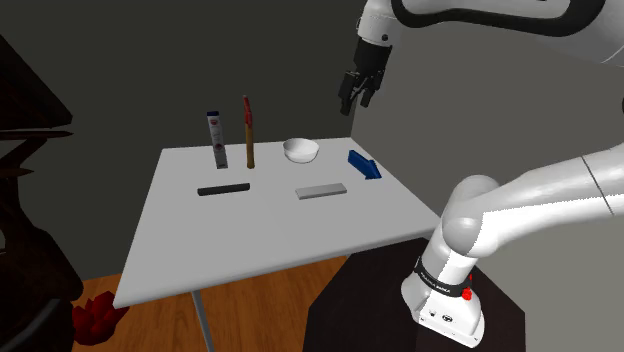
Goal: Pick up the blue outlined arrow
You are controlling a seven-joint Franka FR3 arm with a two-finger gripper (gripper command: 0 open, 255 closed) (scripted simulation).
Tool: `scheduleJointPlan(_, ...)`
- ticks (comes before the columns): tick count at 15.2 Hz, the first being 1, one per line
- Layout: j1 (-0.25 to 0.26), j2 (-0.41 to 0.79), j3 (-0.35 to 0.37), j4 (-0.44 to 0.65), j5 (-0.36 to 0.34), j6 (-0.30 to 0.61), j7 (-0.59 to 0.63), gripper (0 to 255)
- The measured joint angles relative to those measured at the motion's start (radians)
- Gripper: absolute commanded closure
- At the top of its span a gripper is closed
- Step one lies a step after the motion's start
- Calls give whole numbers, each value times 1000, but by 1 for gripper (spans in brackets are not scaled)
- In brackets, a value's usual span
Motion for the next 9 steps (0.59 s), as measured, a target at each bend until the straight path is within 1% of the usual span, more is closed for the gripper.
scheduleJointPlan(2,-4,4,-6,-6,-2,7,-2,0)
scheduleJointPlan(7,-42,88,-80,-29,-26,84,-37,0)
scheduleJointPlan(9,-55,139,-105,-18,-31,109,-43,0)
